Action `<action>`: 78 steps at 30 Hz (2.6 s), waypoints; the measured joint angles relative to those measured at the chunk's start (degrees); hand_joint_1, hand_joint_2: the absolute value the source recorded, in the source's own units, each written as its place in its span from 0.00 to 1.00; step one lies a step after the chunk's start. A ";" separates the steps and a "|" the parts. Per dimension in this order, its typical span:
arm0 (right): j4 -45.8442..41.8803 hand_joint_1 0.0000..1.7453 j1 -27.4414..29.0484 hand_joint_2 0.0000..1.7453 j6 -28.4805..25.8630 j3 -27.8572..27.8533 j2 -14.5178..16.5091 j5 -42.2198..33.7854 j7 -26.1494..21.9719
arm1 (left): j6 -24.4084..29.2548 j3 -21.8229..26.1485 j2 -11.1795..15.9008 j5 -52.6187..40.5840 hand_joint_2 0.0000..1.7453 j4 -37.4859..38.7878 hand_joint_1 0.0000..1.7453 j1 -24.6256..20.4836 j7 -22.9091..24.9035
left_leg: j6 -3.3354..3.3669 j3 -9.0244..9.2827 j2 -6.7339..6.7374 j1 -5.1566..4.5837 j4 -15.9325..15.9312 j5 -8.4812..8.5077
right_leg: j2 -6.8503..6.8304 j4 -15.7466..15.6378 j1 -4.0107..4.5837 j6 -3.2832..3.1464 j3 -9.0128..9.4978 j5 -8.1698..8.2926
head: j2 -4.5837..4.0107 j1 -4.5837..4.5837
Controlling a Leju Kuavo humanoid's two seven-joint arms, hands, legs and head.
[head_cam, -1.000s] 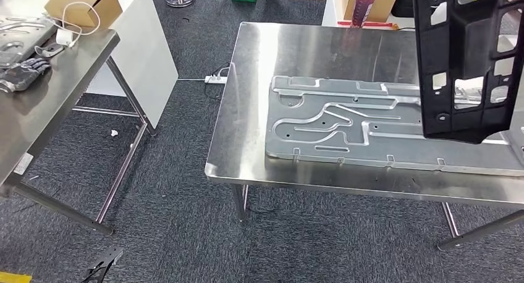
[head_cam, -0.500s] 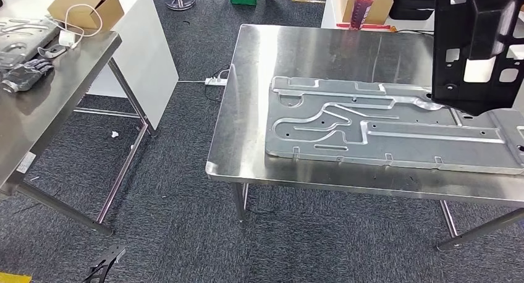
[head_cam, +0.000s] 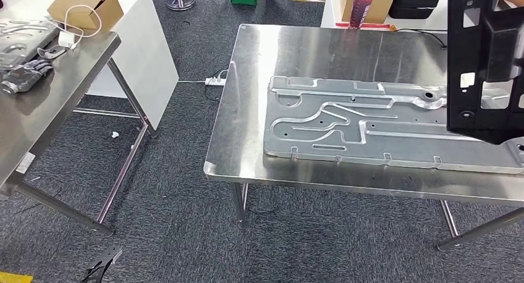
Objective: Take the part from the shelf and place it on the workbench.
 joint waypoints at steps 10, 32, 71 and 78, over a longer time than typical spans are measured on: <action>3.14 1.00 0.54 1.00 -0.56 0.60 -0.05 0.00 -0.04 | -0.41 -0.27 0.00 0.93 1.00 0.00 0.00 0.05 0.57 | 0.00 -0.02 0.00 0.00 0.00 0.00 | 0.00 0.03 -0.01 0.00 0.00 0.00 | 0.00 0.00; 4.32 1.00 0.69 1.00 -0.93 0.64 -0.05 0.00 -0.07 | -0.41 -0.76 0.00 1.08 1.00 0.00 0.00 0.07 0.62 | 0.00 -0.04 0.00 0.00 0.02 0.00 | 0.00 0.04 -0.01 0.00 -0.03 0.00 | 0.00 0.00; 6.70 1.00 6.28 1.00 -3.45 0.63 -0.03 -0.23 -1.34 | -0.42 -1.17 1.84 1.86 1.00 0.00 0.00 3.59 -0.27 | -1.32 6.93 0.72 1.25 0.89 -7.17 | -0.33 1.83 -1.40 1.83 -6.74 3.90 | 0.00 0.60; 6.47 1.00 6.26 1.00 -3.38 0.62 0.11 0.18 -1.16 | -0.57 -1.21 1.80 2.11 1.00 0.02 0.00 3.75 -0.36 | -2.20 -5.93 0.57 1.34 18.86 -10.67 | 0.13 0.58 -1.12 -0.30 0.28 -1.01 | 0.00 0.50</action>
